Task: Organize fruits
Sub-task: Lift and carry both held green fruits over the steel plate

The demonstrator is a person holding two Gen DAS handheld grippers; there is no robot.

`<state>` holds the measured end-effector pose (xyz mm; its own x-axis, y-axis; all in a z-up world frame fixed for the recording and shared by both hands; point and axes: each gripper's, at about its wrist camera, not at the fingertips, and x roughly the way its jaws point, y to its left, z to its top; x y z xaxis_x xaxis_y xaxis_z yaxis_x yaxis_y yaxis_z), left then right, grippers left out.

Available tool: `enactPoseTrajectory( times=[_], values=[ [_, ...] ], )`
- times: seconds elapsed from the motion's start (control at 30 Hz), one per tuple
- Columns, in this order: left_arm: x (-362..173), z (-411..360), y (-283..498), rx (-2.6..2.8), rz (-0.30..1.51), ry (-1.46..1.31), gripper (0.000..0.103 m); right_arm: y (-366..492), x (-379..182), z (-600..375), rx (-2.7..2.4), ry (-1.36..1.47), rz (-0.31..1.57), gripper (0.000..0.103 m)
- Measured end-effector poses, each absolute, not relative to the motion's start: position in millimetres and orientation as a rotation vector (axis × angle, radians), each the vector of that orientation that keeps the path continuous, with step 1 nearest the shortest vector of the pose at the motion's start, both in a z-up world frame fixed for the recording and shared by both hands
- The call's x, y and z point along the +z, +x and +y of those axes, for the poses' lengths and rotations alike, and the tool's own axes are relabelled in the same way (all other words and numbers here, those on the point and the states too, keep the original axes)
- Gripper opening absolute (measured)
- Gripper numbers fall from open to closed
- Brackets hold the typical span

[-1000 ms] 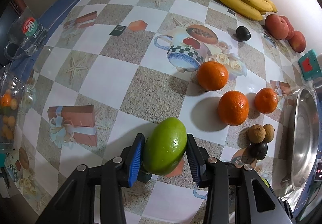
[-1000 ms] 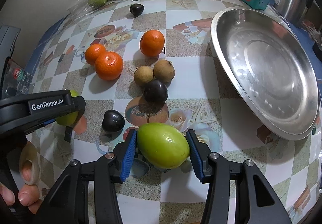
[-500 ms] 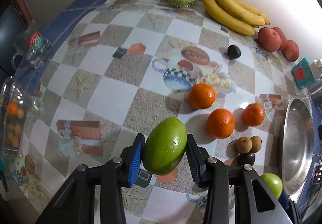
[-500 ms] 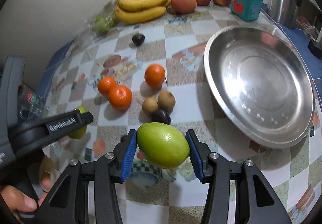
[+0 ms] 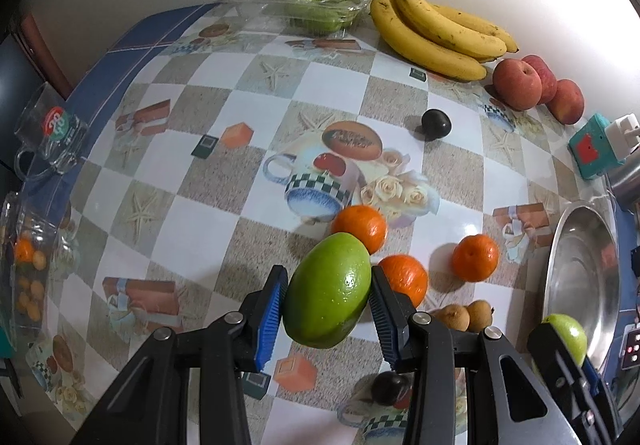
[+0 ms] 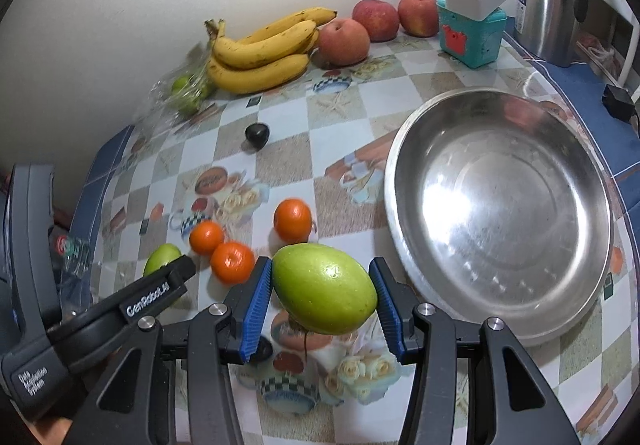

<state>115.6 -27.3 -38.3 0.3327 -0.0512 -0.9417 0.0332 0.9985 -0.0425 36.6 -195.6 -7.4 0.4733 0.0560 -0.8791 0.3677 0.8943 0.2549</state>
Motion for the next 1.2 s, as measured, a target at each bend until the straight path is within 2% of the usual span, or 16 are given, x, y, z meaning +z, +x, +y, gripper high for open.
enactPoseTrajectory(
  times=[0.7, 1.2],
  values=[
    [-12, -96, 138, -0.182, 1.175, 0.047, 0.044, 49, -10, -265, -0.338, 0.53, 1.049, 0.051],
    [-8, -187, 107, -0.427, 1.147, 0.167, 0.044, 4, -5, -351, -0.568, 0.638, 0.981, 0.051]
  ],
)
